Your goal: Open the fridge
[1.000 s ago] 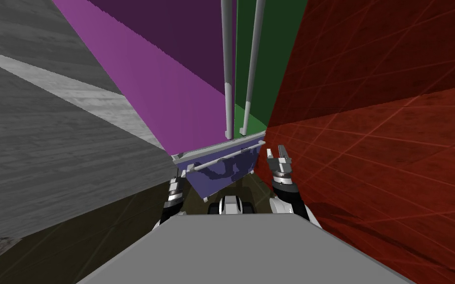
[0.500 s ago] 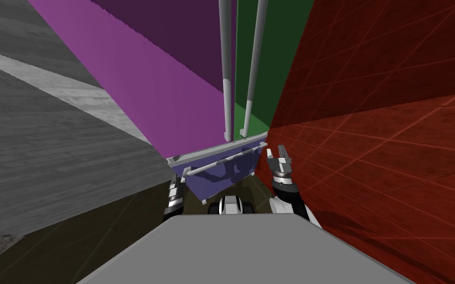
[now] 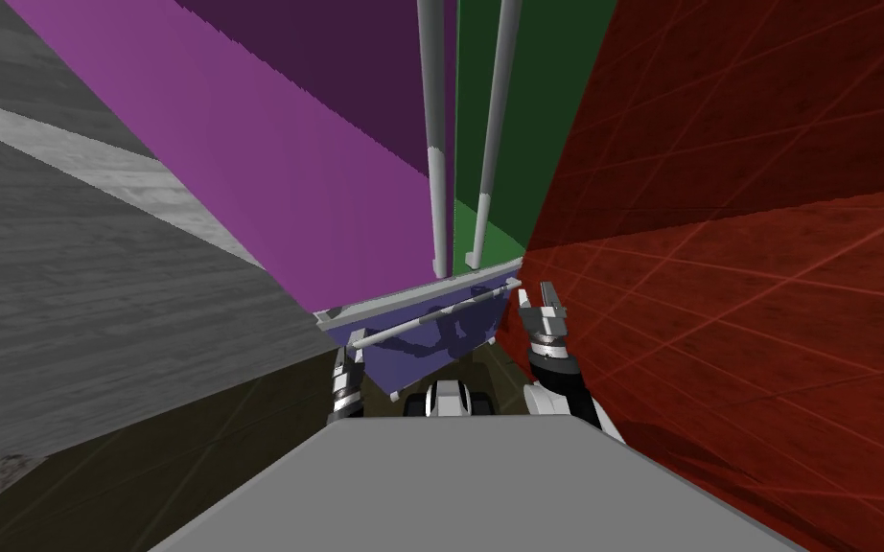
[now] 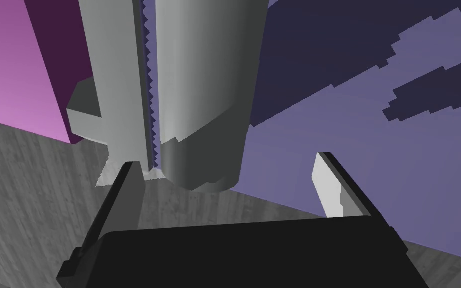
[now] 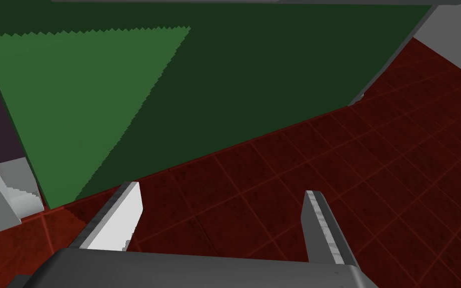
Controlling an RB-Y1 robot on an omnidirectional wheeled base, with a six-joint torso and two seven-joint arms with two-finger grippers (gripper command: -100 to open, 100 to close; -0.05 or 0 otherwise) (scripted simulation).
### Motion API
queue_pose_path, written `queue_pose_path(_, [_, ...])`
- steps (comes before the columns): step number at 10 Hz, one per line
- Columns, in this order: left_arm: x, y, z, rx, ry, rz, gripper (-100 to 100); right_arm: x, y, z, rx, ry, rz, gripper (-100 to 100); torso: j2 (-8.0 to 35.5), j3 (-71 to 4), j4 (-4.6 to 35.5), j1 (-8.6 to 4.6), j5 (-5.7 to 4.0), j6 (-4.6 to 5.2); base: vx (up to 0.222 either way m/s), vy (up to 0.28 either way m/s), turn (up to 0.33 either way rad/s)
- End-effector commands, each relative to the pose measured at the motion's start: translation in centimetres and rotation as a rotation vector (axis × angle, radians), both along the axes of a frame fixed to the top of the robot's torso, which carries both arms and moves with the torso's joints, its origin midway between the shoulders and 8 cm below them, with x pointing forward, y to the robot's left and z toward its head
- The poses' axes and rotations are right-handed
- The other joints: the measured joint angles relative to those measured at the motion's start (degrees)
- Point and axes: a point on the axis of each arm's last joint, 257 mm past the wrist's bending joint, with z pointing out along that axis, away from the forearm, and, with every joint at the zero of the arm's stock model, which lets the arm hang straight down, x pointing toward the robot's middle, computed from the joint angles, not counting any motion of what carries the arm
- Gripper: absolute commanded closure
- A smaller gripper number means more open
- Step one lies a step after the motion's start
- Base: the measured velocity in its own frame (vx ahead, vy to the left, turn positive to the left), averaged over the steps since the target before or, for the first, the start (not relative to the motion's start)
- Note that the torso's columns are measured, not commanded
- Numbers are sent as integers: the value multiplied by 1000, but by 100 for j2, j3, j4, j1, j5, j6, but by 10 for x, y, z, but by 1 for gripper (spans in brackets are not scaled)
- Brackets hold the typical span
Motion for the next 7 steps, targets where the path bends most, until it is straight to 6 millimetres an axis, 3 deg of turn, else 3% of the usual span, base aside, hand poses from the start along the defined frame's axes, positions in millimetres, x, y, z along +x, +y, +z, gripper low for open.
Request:
queue_pose_path(1, [7, 4, 6, -2, 0, -1, -100, 0, 0, 0, 0, 0, 0, 0, 4, 2, 1, 3, 0, 0, 19, -9, 14])
queue_pose_path(5, [14, 9, 12, -1, -2, -3, -100, 0, 0, 0, 0, 0, 0, 0, -7, -4, -2, -4, -1, -1, 16, -3, 8])
queue_pose_path(6, [7, 4, 6, -2, 0, -1, 100, 0, 0, 0, 0, 0, 0, 0, -4, -2, -2, -4, -1, -1, -10, 10, -13])
queue_pose_path(7, [4, 2, 3, -2, 0, 0, 100, 0, 0, 0, 0, 0, 0, 0, -6, 3, -13, 3, 15, 4, -21, 17, -2])
